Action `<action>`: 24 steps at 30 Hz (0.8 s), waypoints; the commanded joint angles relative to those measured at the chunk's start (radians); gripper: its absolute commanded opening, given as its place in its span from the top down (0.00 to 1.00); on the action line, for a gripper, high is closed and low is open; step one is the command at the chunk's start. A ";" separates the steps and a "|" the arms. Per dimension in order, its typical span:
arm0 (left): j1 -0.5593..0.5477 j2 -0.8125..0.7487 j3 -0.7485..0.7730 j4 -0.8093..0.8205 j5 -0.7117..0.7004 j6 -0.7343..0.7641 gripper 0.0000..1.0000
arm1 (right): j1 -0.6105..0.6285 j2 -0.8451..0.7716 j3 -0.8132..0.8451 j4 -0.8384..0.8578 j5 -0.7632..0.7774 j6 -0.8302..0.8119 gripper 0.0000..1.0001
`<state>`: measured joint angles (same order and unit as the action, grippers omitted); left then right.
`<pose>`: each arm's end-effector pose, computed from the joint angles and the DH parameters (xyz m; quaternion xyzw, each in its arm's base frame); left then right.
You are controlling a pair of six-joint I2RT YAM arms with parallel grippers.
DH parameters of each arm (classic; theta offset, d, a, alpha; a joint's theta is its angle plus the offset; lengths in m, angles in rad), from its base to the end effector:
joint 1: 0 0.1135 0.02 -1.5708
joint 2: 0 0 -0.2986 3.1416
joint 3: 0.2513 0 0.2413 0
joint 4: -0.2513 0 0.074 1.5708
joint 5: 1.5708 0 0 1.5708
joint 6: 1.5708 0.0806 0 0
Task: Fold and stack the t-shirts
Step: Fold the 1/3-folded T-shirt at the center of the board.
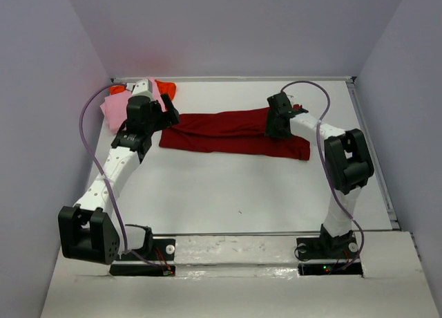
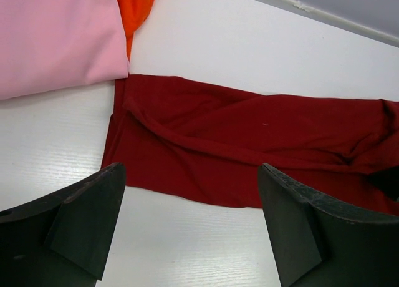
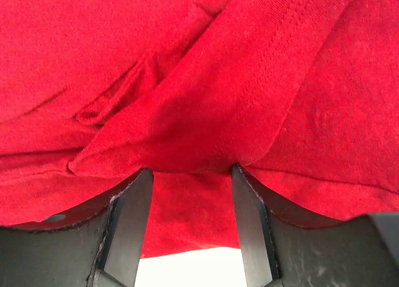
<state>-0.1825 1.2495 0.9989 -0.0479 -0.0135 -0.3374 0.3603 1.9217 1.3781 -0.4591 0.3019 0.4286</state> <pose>0.3097 -0.0561 0.3515 -0.0662 0.8016 -0.1475 0.5755 0.4154 0.1309 0.1971 0.0745 0.9470 -0.0268 0.3113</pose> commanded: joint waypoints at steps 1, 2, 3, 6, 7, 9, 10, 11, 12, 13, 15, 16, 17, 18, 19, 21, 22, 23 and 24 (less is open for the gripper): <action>-0.008 -0.041 0.007 0.040 -0.016 0.024 0.05 | -0.004 0.019 0.053 0.053 0.008 0.015 0.41; -0.006 -0.041 0.007 0.039 -0.016 0.023 0.05 | -0.004 0.029 0.062 0.050 0.019 0.010 0.41; -0.008 -0.041 0.007 0.039 -0.019 0.023 0.05 | -0.004 0.039 0.067 0.050 0.022 0.010 0.42; -0.008 -0.041 0.009 0.039 -0.020 0.024 0.05 | -0.004 0.056 0.081 0.051 0.022 0.012 0.45; -0.009 -0.041 0.007 0.037 -0.020 0.026 0.05 | -0.004 0.063 0.082 0.051 0.020 0.012 0.52; -0.009 -0.041 0.007 0.037 -0.025 0.024 0.05 | -0.004 0.069 0.085 0.053 0.016 0.013 0.63; -0.009 -0.042 0.007 0.036 -0.025 0.026 0.05 | -0.004 0.072 0.088 0.051 0.016 0.012 0.80; -0.009 -0.042 0.007 0.036 -0.026 0.028 0.05 | -0.004 0.074 0.088 0.051 0.017 0.010 0.90; -0.009 -0.042 0.007 0.036 -0.025 0.026 0.05 | -0.004 0.073 0.090 0.053 0.022 0.010 0.99; -0.011 -0.041 0.007 0.037 -0.025 0.026 0.05 | -0.004 0.072 0.088 0.053 0.023 0.010 1.00; -0.011 -0.039 0.007 0.037 -0.028 0.026 0.05 | -0.004 0.066 0.088 0.053 0.032 0.001 1.00; -0.009 -0.039 0.007 0.037 -0.025 0.024 0.05 | -0.004 0.063 0.090 0.053 0.034 -0.002 1.00; -0.009 -0.039 0.007 0.037 -0.025 0.024 0.05 | -0.004 0.056 0.093 0.053 0.036 -0.010 1.00; -0.011 -0.039 0.009 0.037 -0.025 0.024 0.05 | -0.004 0.051 0.095 0.053 0.037 -0.014 1.00; -0.009 -0.038 0.009 0.036 -0.025 0.024 0.05 | -0.004 0.045 0.096 0.053 0.036 -0.019 1.00; -0.009 -0.038 0.009 0.036 -0.025 0.024 0.05 | -0.004 0.037 0.116 0.053 0.043 -0.034 1.00; -0.011 -0.036 0.009 0.036 -0.022 0.024 0.05 | -0.004 0.037 0.125 0.050 0.045 -0.042 1.00; -0.009 -0.036 0.009 0.037 -0.022 0.026 0.05 | -0.004 0.037 0.139 0.046 0.045 -0.048 1.00; -0.011 -0.036 0.007 0.036 -0.025 0.024 0.05 | -0.004 0.042 0.163 0.043 0.046 -0.057 1.00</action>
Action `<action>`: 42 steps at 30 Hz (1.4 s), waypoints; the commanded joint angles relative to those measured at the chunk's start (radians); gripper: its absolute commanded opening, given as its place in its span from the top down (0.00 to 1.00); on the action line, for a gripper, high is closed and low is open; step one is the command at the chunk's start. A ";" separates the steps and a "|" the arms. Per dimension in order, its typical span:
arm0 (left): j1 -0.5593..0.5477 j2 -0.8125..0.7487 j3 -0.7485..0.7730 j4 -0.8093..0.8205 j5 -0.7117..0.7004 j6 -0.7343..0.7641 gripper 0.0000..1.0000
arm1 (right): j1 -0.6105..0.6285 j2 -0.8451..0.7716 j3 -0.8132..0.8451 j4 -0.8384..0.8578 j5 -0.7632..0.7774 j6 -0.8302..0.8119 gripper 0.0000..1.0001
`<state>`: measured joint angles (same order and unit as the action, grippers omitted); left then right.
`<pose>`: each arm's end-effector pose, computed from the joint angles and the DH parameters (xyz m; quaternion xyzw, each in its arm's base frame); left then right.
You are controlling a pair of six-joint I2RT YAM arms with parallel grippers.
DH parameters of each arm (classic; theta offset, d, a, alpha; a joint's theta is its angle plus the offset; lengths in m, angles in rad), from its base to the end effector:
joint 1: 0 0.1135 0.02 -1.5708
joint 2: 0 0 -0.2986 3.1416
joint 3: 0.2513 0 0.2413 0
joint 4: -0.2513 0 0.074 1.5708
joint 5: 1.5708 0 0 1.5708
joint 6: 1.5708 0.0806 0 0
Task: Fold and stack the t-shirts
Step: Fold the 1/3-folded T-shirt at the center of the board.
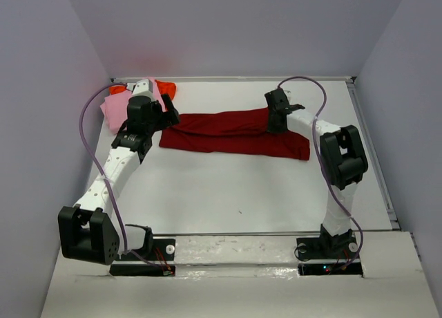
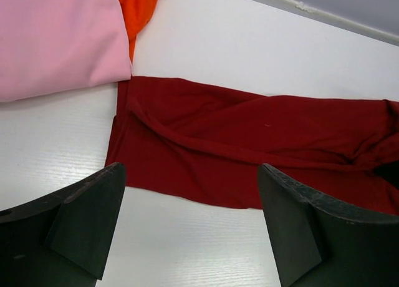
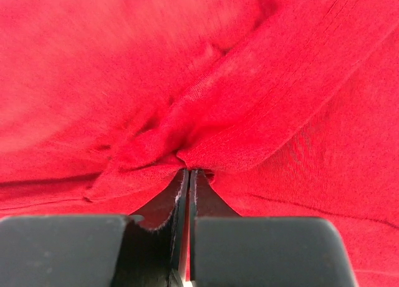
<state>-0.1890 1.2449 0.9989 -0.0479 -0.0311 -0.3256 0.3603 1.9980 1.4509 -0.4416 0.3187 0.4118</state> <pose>0.3085 -0.0565 0.3529 -0.0640 0.8004 -0.1396 0.5794 0.4368 0.1376 0.1892 0.0699 0.9443 -0.0341 0.3197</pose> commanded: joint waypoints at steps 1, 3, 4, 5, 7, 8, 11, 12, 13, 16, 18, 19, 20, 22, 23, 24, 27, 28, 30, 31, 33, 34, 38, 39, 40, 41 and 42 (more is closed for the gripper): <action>-0.003 -0.032 0.009 0.036 -0.006 0.013 0.05 | -0.004 -0.028 0.107 0.018 0.029 -0.045 1.00; -0.004 -0.030 0.007 0.036 -0.004 0.014 0.05 | -0.004 -0.016 0.141 0.012 0.030 -0.054 1.00; -0.003 -0.029 0.009 0.033 -0.004 0.013 0.05 | -0.004 -0.001 0.179 0.001 0.028 -0.059 1.00; -0.003 -0.028 0.009 0.034 -0.006 0.013 0.05 | -0.004 0.008 0.196 -0.003 0.029 -0.064 1.00; -0.004 -0.028 0.010 0.034 -0.004 0.014 0.05 | -0.004 0.037 0.251 -0.009 0.029 -0.073 1.00; -0.004 -0.028 0.009 0.034 -0.006 0.014 0.05 | -0.004 0.048 0.268 -0.009 0.031 -0.074 1.00; -0.003 -0.027 0.009 0.033 -0.003 0.013 0.05 | -0.004 0.105 0.340 -0.013 0.037 -0.093 1.00; -0.004 -0.027 0.010 0.034 0.000 0.013 0.05 | -0.004 0.123 0.360 -0.017 0.037 -0.097 1.00; -0.004 -0.025 0.010 0.034 0.002 0.013 0.05 | -0.004 0.142 0.377 -0.017 0.039 -0.100 1.00; -0.003 -0.022 0.010 0.034 0.008 0.011 0.05 | -0.004 0.223 0.456 -0.026 0.043 -0.125 0.65; -0.003 -0.021 0.012 0.033 0.008 0.014 0.05 | -0.004 0.266 0.494 -0.032 0.037 -0.142 0.47; -0.003 -0.019 0.012 0.033 0.008 0.013 0.05 | -0.004 0.271 0.499 -0.037 0.039 -0.145 0.39; -0.004 -0.019 0.014 0.033 0.007 0.014 0.05 | -0.004 0.271 0.499 -0.037 0.043 -0.146 0.38; -0.003 -0.021 0.014 0.029 0.002 0.016 0.05 | -0.004 0.245 0.477 -0.037 0.051 -0.149 0.34; -0.003 -0.019 0.015 0.029 0.000 0.014 0.05 | -0.004 0.231 0.467 -0.031 0.045 -0.151 0.33; -0.003 -0.019 0.015 0.028 -0.004 0.016 0.05 | -0.004 0.213 0.454 -0.025 0.025 -0.156 0.33; -0.004 -0.025 0.017 0.025 -0.018 0.017 0.05 | 0.005 0.128 0.385 0.017 -0.064 -0.160 0.32; -0.004 -0.030 0.015 0.026 -0.021 0.016 0.05 | 0.018 0.090 0.355 0.030 -0.082 -0.160 0.30; -0.004 -0.033 0.014 0.025 -0.036 0.017 0.05 | 0.051 0.068 0.348 0.040 -0.121 -0.168 0.29; -0.003 -0.038 0.014 0.025 -0.039 0.017 0.05 | 0.061 0.056 0.353 0.040 -0.128 -0.171 0.29; -0.003 -0.044 0.014 0.025 -0.058 0.016 0.05 | 0.097 0.056 0.361 0.037 -0.165 -0.171 0.29; -0.004 -0.045 0.012 0.025 -0.065 0.016 0.05 | 0.106 0.059 0.367 0.034 -0.181 -0.165 0.29; -0.003 -0.078 -0.003 0.037 -0.102 0.013 0.04 | 0.163 0.088 0.405 0.020 -0.248 -0.150 0.28; -0.003 -0.081 -0.005 0.040 -0.111 0.013 0.04 | 0.175 0.099 0.413 0.020 -0.257 -0.151 0.28; -0.003 -0.084 -0.005 0.039 -0.122 0.010 0.04 | 0.195 0.123 0.440 0.017 -0.279 -0.151 0.28; -0.003 -0.082 -0.003 0.037 -0.125 0.011 0.04 | 0.204 0.137 0.454 0.017 -0.294 -0.154 0.27; -0.003 -0.082 -0.002 0.033 -0.136 0.011 0.04 | 0.204 0.149 0.469 0.017 -0.334 -0.154 0.27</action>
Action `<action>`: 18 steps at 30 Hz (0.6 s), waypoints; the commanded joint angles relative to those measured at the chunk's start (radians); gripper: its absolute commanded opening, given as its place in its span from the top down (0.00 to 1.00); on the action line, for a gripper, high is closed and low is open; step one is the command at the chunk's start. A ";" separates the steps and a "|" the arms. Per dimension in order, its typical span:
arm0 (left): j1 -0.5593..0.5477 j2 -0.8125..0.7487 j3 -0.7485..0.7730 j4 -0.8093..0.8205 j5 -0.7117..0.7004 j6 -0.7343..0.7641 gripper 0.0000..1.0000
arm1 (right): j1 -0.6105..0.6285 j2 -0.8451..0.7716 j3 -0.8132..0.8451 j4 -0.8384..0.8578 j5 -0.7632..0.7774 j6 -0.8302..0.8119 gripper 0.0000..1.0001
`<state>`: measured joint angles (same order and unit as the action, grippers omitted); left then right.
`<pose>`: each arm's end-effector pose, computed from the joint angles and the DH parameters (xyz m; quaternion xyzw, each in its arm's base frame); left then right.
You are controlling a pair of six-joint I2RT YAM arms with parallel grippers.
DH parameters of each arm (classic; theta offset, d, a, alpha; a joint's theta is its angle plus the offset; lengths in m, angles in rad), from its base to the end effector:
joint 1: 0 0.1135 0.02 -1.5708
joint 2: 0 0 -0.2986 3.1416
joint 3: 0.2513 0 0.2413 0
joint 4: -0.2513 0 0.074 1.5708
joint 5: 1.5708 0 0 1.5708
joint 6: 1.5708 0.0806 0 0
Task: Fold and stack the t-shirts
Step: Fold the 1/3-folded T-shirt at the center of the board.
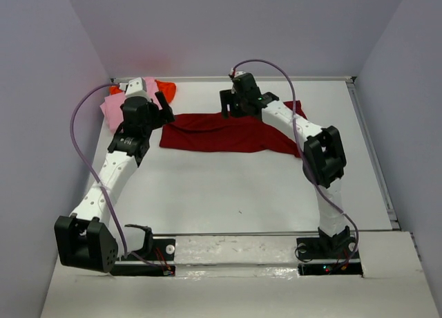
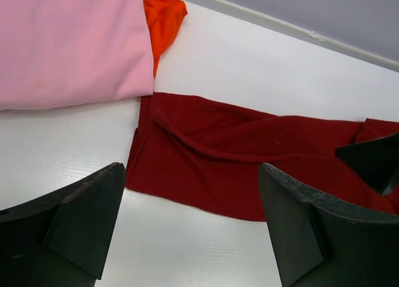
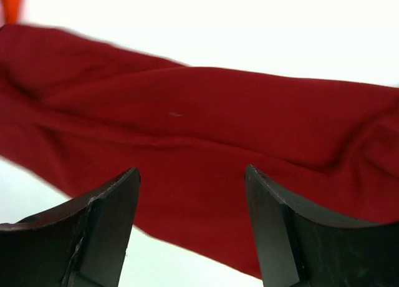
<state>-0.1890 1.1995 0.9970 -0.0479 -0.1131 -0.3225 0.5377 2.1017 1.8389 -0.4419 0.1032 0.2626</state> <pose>0.2983 -0.0478 0.3653 -0.0872 0.7845 -0.1117 0.6037 0.4594 0.2643 0.2684 -0.1028 0.9009 0.1201 0.4042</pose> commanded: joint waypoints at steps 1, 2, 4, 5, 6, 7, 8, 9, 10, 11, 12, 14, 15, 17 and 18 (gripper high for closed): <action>-0.004 -0.040 0.003 0.029 -0.060 0.007 0.04 | 0.039 0.079 0.120 0.016 -0.140 0.000 0.26; -0.003 -0.043 0.003 0.029 -0.068 0.005 0.03 | 0.050 0.096 0.138 0.017 -0.163 0.001 0.24; -0.001 -0.064 0.000 0.029 -0.101 0.002 0.03 | 0.062 0.154 0.213 0.015 -0.221 0.007 0.23; -0.001 -0.074 -0.003 0.031 -0.115 0.000 0.03 | 0.062 0.176 0.241 0.014 -0.235 0.007 0.22; 0.000 -0.089 -0.009 0.034 -0.135 -0.001 0.03 | 0.077 0.219 0.306 0.002 -0.255 0.007 0.21; 0.000 -0.094 -0.014 0.039 -0.140 -0.001 0.03 | 0.091 0.219 0.307 -0.006 -0.264 0.006 0.21; 0.000 -0.095 -0.020 0.040 -0.140 0.003 0.03 | 0.091 0.265 0.341 -0.015 -0.278 0.007 0.20; 0.000 -0.087 -0.023 0.040 -0.145 0.003 0.03 | 0.102 0.286 0.409 -0.036 -0.299 0.010 0.20; 0.002 -0.087 -0.023 0.042 -0.146 0.003 0.03 | 0.102 0.306 0.437 -0.041 -0.315 0.013 0.20; 0.002 -0.072 -0.011 0.030 -0.152 0.002 0.03 | 0.111 0.345 0.488 -0.055 -0.332 0.021 0.20; 0.002 -0.064 -0.005 0.026 -0.152 0.002 0.03 | 0.111 0.357 0.502 -0.057 -0.351 0.024 0.20; 0.003 -0.054 -0.001 0.022 -0.151 0.003 0.03 | 0.123 0.371 0.514 -0.055 -0.404 0.027 0.20; 0.003 -0.052 -0.001 0.022 -0.149 0.005 0.03 | 0.123 0.368 0.507 -0.054 -0.402 0.023 0.20; 0.003 -0.051 -0.001 0.022 -0.152 0.005 0.03 | 0.143 0.353 0.485 -0.047 -0.407 0.015 0.20; 0.005 -0.048 -0.001 0.022 -0.152 0.007 0.03 | 0.143 0.318 0.430 -0.038 -0.404 0.007 0.20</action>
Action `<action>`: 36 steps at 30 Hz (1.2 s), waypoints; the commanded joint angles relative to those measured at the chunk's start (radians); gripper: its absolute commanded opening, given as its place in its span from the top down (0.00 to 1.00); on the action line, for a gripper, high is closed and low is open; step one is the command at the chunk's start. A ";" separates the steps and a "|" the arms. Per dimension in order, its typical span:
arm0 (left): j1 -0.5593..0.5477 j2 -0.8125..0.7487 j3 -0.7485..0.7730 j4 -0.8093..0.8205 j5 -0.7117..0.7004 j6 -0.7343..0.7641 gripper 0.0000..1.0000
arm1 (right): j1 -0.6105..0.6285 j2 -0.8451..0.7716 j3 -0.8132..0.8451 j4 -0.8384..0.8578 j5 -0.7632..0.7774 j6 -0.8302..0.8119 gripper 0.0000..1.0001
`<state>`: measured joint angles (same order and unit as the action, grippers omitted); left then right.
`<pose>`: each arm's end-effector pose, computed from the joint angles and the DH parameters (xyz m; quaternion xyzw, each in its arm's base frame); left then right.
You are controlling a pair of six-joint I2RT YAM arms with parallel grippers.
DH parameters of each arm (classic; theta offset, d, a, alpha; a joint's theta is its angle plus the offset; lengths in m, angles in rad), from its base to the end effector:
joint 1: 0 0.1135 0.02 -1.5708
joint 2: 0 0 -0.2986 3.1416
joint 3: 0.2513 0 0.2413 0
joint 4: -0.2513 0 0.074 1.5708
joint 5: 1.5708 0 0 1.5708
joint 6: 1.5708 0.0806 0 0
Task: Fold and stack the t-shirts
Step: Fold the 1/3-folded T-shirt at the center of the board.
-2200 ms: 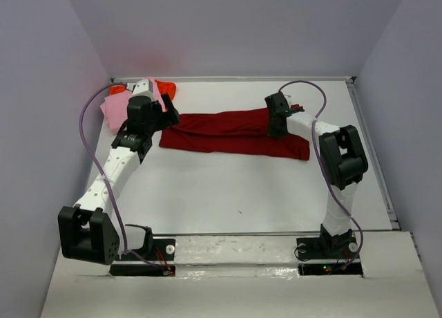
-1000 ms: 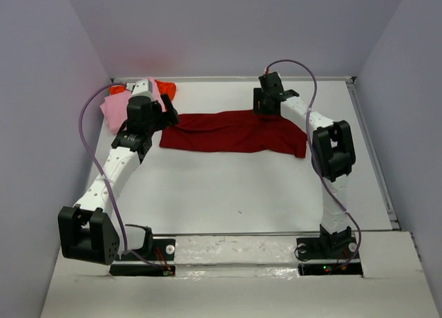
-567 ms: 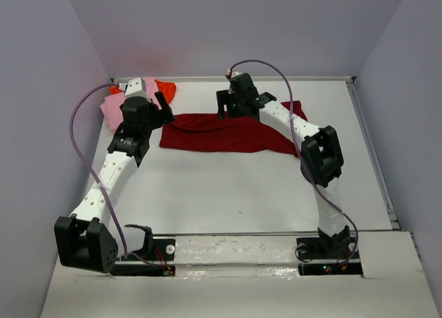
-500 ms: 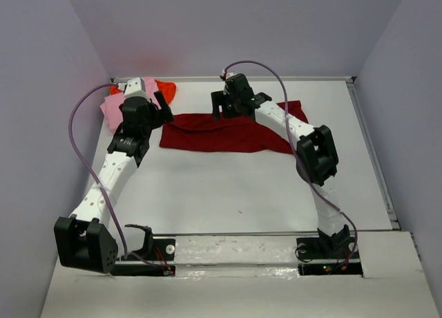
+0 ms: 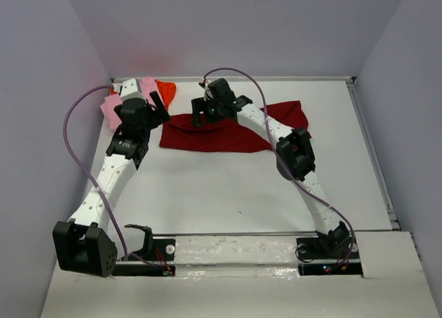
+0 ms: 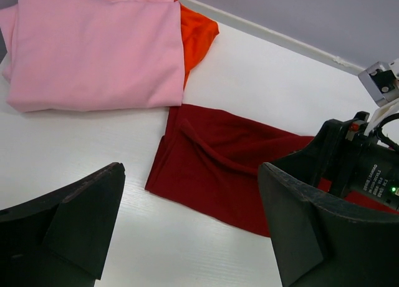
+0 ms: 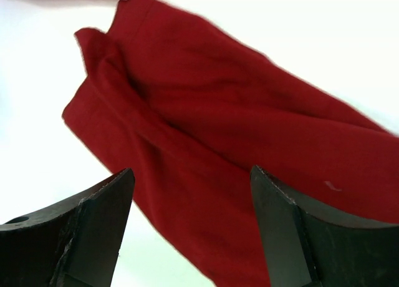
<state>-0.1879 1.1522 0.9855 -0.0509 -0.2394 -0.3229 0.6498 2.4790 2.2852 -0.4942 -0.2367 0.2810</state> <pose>0.2863 -0.0350 0.3738 -0.1268 0.7673 -0.0670 0.6250 0.4774 0.3865 0.2143 -0.2142 0.8734 0.2858 0.3312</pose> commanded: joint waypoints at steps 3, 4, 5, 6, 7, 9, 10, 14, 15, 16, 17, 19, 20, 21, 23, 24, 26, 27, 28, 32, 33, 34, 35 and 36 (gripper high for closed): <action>0.002 0.043 0.019 0.004 0.014 0.013 0.03 | 0.040 -0.130 -0.113 0.043 -0.027 -0.013 0.20; 0.002 0.066 0.028 -0.010 0.026 0.008 0.04 | 0.040 -0.156 -0.150 0.052 -0.013 -0.017 0.20; 0.002 0.104 0.041 -0.015 0.060 0.002 0.04 | 0.040 -0.211 -0.229 0.074 0.025 -0.023 0.20; 0.004 0.118 0.039 -0.014 0.060 -0.002 0.04 | 0.040 -0.239 -0.266 0.080 0.025 -0.025 0.19; 0.004 0.148 0.036 -0.010 0.084 -0.010 0.04 | 0.040 -0.286 -0.320 0.082 0.081 -0.031 0.19; 0.004 0.185 0.039 -0.012 0.116 -0.018 0.04 | 0.040 -0.337 -0.374 0.082 0.198 -0.031 0.19; 0.004 0.228 0.047 -0.013 0.130 -0.022 0.04 | 0.040 -0.365 -0.401 0.083 0.227 -0.029 0.19; 0.004 0.346 0.108 -0.064 0.198 -0.030 0.06 | 0.040 -0.500 -0.513 0.089 0.352 -0.028 0.17; 0.002 0.366 0.116 -0.069 0.198 -0.031 0.06 | 0.040 -0.521 -0.533 0.089 0.364 -0.026 0.17; 0.002 0.385 0.120 -0.064 0.212 -0.041 0.07 | 0.031 -0.540 -0.549 0.089 0.378 -0.025 0.17; 0.002 0.414 0.133 -0.060 0.209 -0.041 0.07 | 0.031 -0.560 -0.567 0.091 0.387 -0.023 0.17; 0.001 0.449 0.151 -0.060 0.200 -0.042 0.08 | 0.019 -0.609 -0.621 0.094 0.407 -0.019 0.16; -0.001 0.457 0.165 -0.060 0.189 -0.042 0.08 | 0.019 -0.624 -0.638 0.103 0.404 -0.017 0.16; 0.001 0.466 0.174 -0.061 0.177 -0.041 0.08 | 0.010 -0.649 -0.673 0.106 0.402 -0.011 0.16; -0.001 0.495 0.197 -0.063 0.161 -0.033 0.08 | 0.010 -0.669 -0.707 0.114 0.399 -0.003 0.16; -0.001 0.506 0.205 -0.063 0.147 -0.031 0.08 | 0.001 -0.680 -0.723 0.127 0.392 0.003 0.16; -0.002 0.547 0.232 -0.067 0.143 -0.034 0.08 | 0.001 -0.703 -0.762 0.143 0.389 0.010 0.16; -0.007 0.558 0.239 -0.060 0.150 -0.038 0.09 | -0.009 -0.706 -0.773 0.147 0.384 0.010 0.16; -0.013 0.576 0.245 -0.053 0.141 -0.041 0.09 | -0.009 -0.709 -0.780 0.149 0.382 0.012 0.16; -0.051 0.654 0.330 -0.044 0.115 -0.033 0.09 | -0.009 -0.727 -0.820 0.155 0.386 0.007 0.16; -0.062 0.673 0.350 -0.061 0.114 -0.034 0.09 | -0.018 -0.732 -0.825 0.155 0.386 0.003 0.16; -0.065 0.693 0.367 -0.070 0.114 -0.034 0.09 | -0.018 -0.735 -0.828 0.155 0.389 0.003 0.16; -0.071 0.722 0.392 -0.076 0.111 -0.036 0.09 | -0.018 -0.739 -0.831 0.154 0.389 0.001 0.16; -0.077 0.740 0.398 -0.078 0.115 -0.041 0.09 | -0.027 -0.744 -0.834 0.155 0.389 -0.002 0.16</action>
<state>-0.2409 1.8526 1.3106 -0.1192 -0.1104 -0.3588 0.6407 1.8050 1.4582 -0.3901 0.1352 0.2840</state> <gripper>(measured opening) 0.916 0.835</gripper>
